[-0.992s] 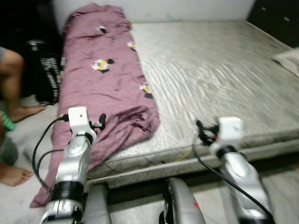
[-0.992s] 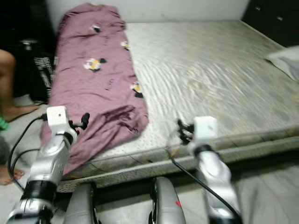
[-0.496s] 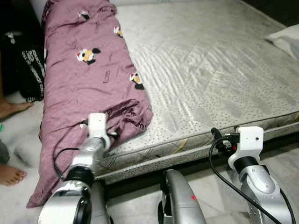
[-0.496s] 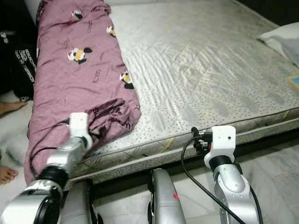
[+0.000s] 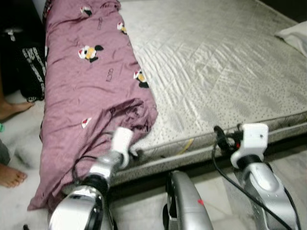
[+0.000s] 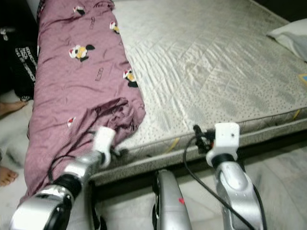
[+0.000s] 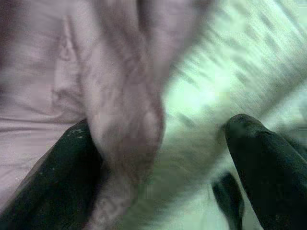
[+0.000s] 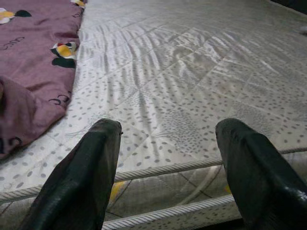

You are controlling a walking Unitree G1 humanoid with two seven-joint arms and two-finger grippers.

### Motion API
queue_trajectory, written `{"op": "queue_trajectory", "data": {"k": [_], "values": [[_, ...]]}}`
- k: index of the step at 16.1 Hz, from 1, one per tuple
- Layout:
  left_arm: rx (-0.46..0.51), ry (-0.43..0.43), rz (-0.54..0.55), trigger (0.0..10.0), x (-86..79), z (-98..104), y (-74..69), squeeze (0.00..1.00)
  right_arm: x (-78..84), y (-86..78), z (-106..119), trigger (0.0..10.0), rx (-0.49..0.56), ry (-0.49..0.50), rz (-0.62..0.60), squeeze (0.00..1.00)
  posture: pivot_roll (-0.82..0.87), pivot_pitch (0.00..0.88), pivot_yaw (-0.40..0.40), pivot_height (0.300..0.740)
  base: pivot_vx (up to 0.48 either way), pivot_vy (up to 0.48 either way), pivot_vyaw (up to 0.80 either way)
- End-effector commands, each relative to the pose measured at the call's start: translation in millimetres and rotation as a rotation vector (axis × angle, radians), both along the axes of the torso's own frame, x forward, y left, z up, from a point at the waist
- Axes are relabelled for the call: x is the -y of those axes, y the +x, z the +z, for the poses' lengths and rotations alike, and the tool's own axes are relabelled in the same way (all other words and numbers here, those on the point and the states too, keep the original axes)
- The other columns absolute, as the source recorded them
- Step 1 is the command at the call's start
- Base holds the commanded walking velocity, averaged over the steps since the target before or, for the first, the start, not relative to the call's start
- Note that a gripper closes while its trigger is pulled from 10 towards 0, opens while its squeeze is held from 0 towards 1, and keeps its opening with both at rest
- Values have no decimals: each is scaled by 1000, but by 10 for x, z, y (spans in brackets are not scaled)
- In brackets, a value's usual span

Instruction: Clean up the room

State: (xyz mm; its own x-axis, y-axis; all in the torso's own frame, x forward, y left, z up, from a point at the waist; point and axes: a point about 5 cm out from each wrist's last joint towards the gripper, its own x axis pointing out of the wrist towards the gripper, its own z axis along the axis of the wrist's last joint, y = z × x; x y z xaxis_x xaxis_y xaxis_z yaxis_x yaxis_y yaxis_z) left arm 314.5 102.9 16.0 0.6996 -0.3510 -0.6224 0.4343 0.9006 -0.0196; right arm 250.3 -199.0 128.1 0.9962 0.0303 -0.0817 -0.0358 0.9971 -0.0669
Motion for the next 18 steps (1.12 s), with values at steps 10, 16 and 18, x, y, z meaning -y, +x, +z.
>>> {"op": "queue_trajectory", "data": {"k": [10, 16, 18], "values": [[148, 287, -550, 10000, 399, -60, -202, 0, -119, 217, -47, 10000, 27, 24, -1, 0, -154, 58, 0, 516, 0, 0, 0], [689, 163, -49, 10000, 170, 829, 357, 0, -167, 231, -87, 10000, 38, 42, -8, 0, -134, 58, 12, 516, 0, 0, 0], [691, 102, 77, 10000, 61, 901, 399, 0, -169, 238, -96, 10000, 35, 47, -9, 0, -127, 61, 11, 516, 0, 0, 0]]}}
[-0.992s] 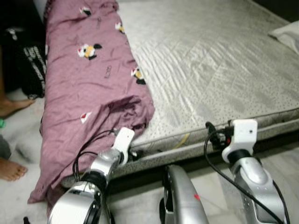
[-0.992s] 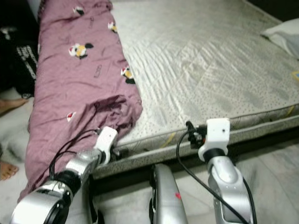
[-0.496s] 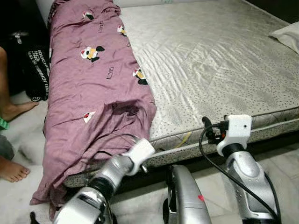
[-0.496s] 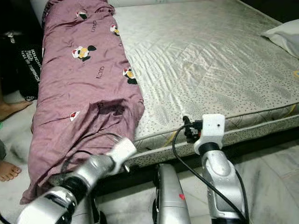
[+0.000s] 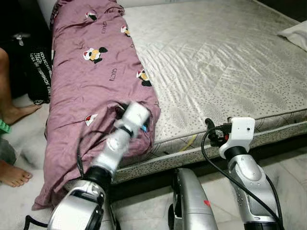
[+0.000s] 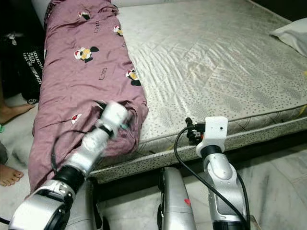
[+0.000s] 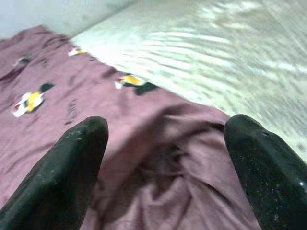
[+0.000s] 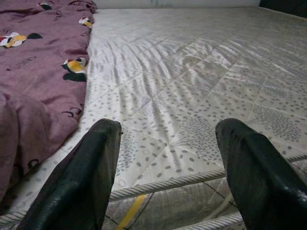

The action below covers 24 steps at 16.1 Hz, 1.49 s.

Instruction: Clean up the room

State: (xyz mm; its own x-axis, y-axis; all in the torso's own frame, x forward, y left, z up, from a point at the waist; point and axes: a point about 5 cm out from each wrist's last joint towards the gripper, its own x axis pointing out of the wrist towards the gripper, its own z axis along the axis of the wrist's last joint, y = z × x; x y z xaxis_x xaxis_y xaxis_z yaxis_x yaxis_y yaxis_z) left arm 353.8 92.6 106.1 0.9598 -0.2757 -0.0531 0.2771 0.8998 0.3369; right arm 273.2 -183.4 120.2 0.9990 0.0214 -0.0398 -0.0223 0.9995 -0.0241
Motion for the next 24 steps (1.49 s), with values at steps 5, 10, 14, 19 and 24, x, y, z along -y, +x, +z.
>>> {"op": "queue_trajectory", "data": {"k": [5, 10, 14, 19, 24], "values": [[-262, -318, 205, 10000, -286, -213, 38, 0, -2, -74, -13, 10000, -8, 2, -5, 0, -146, 91, 14, 516, 0, 0, 0], [-436, -455, 291, 10000, -446, -271, 116, 0, 140, -406, -6, 10000, -57, -25, -42, 0, -216, 188, 13, 516, 0, 0, 0], [-475, -482, 277, 10000, -351, -179, 199, 0, 136, -534, 6, 10000, -84, -15, -52, 0, -232, 216, 21, 516, 0, 0, 0], [-522, -411, 109, 10000, 76, -127, 196, 0, 111, -575, 11, 10000, -111, -5, -50, 0, -229, 213, 29, 516, 0, 0, 0], [-600, -258, -142, 10000, 498, -304, -14, 0, 98, -519, 2, 10000, -110, -1, -50, 0, -223, 179, 39, 516, 0, 0, 0]]}}
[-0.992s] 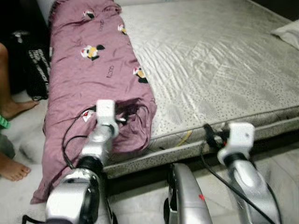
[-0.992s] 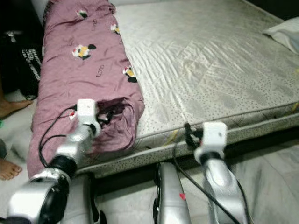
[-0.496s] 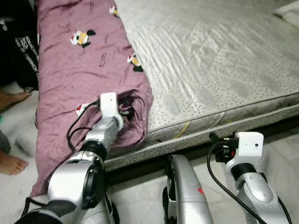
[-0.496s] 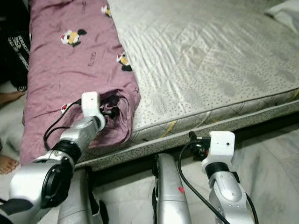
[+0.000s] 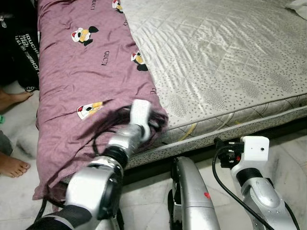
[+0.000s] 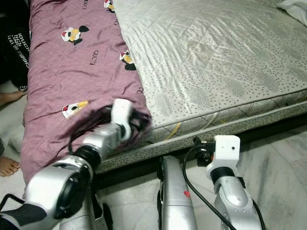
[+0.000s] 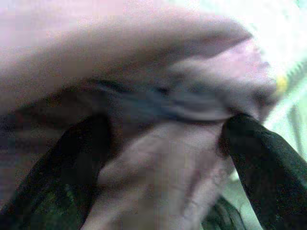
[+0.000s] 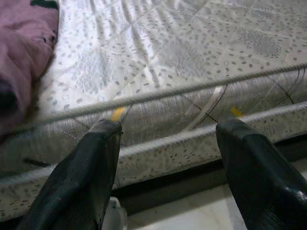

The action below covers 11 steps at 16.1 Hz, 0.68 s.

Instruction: Clean up the room

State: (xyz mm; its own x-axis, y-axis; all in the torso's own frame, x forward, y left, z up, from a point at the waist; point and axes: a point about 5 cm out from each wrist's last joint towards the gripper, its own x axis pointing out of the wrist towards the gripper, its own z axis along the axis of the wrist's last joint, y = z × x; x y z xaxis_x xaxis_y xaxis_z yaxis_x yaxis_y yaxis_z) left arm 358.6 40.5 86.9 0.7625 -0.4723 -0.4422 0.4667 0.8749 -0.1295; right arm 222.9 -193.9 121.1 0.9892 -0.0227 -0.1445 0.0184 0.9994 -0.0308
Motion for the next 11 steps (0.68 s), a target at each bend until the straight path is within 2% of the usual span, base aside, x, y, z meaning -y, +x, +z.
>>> {"op": "queue_trajectory", "data": {"k": [1, 3, 4, 5, 6, 7, 9, 10, 11], "values": [[-38, 59, -105, 10000, 100, -158, -135, 0, -12, 13, -9, 10000, 0, 5, -7, 0, -218, 169, 40, 516, 0, 0, 0], [-13, 150, -269, 10000, 270, -237, -262, 0, -26, 60, -16, 10000, 7, 6, -3, 0, -207, 152, 39, 516, 0, 0, 0], [23, 242, -416, 10000, 392, -309, -378, 0, -47, 112, -21, 10000, 15, 6, 3, 0, -200, 134, 40, 516, 0, 0, 0], [51, 285, -487, 10000, 447, -336, -432, 0, -58, 144, -22, 10000, 20, 7, 4, 0, -193, 123, 40, 516, 0, 0, 0], [86, 310, -507, 10000, 475, -322, -435, 0, -64, 163, -23, 10000, 24, 9, 5, 0, -186, 114, 39, 516, 0, 0, 0], [191, 345, -506, 10000, 521, -230, -393, 0, -85, 213, -31, 10000, 29, 12, 10, 0, -172, 98, 39, 516, 0, 0, 0], [437, 283, -404, 10000, 578, 152, -218, 0, -122, 296, -43, 10000, 43, 22, 18, 0, -146, 74, 38, 516, 0, 0, 0], [449, 281, -401, 10000, 576, 176, -207, 0, -125, 305, -45, 10000, 44, 22, 18, 0, -146, 74, 38, 516, 0, 0, 0], [521, 246, -364, 10000, 555, 353, -130, 0, -144, 350, -48, 10000, 50, 26, 23, 0, -126, 53, 32, 516, 0, 0, 0]]}}
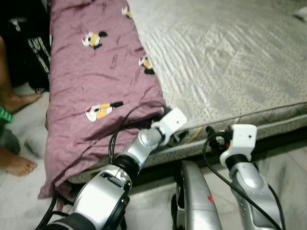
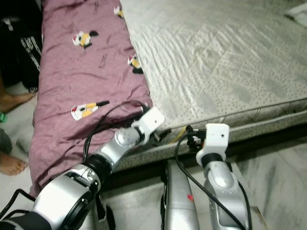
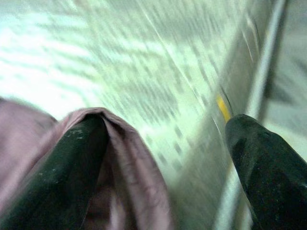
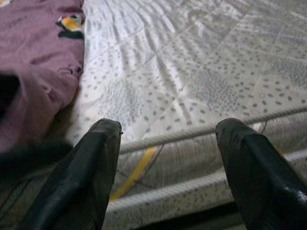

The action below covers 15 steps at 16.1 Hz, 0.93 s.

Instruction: Clean up the room

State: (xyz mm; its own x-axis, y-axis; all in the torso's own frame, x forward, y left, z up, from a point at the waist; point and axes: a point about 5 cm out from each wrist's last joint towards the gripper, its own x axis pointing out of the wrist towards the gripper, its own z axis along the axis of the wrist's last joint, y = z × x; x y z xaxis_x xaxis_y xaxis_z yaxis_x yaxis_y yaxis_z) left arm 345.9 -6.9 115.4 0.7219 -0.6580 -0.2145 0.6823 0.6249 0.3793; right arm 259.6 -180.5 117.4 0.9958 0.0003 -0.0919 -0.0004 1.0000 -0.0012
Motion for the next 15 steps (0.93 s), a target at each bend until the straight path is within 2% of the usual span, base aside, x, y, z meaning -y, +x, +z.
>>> {"op": "queue_trajectory", "data": {"k": [1, 2, 4, 5, 6, 7, 8, 11, 12, 14, 15], "values": [[84, -51, -20, 10000, 62, 236, 54, 0, -27, 29, -11, 10000, 4, 1, 7, 0, -113, 42, 26, 516, 0, 0, 0], [169, -81, -39, 10000, 35, 464, 111, 0, -63, 83, -2, 10000, 16, 4, 22, 0, -104, 32, 21, 516, 0, 0, 0], [234, -129, -20, 10000, -23, 674, 167, 0, -86, 153, 1, 10000, 28, 5, 30, 0, -92, 14, 12, 516, 0, 0, 0], [253, -158, -14, 10000, -62, 750, 179, 0, -95, 185, 5, 10000, 35, 5, 34, 0, -87, 6, 8, 516, 0, 0, 0], [230, -193, -11, 10000, -101, 768, 185, 0, -104, 223, 6, 10000, 39, 4, 39, 0, -83, 0, 4, 516, 0, 0, 0], [205, -184, -12, 10000, -130, 712, 183, 0, -113, 243, 8, 10000, 43, 3, 42, 0, -84, 0, 3, 516, 0, 0, 0], [184, -131, -27, 10000, -156, 596, 165, 0, -123, 262, 11, 10000, 49, 2, 46, 0, -90, 0, 5, 516, 0, 0, 0], [-43, -19, -98, 10000, -107, 110, 6, 0, -105, 290, 7, 10000, 57, -4, 41, 0, -100, 0, 9, 516, 0, 0, 0], [-76, -22, -94, 10000, -79, -8, -54, 0, -104, 294, 5, 10000, 60, -8, 41, 0, -101, 0, 10, 516, 0, 0, 0], [-110, -31, -58, 10000, -72, -88, -80, 0, -100, 302, 5, 10000, 63, -11, 41, 0, -106, 0, 8, 516, 0, 0, 0], [-88, -100, -55, 10000, -15, -24, -107, 0, -96, 307, 3, 10000, 66, -14, 41, 0, -107, 0, 5, 516, 0, 0, 0]]}}
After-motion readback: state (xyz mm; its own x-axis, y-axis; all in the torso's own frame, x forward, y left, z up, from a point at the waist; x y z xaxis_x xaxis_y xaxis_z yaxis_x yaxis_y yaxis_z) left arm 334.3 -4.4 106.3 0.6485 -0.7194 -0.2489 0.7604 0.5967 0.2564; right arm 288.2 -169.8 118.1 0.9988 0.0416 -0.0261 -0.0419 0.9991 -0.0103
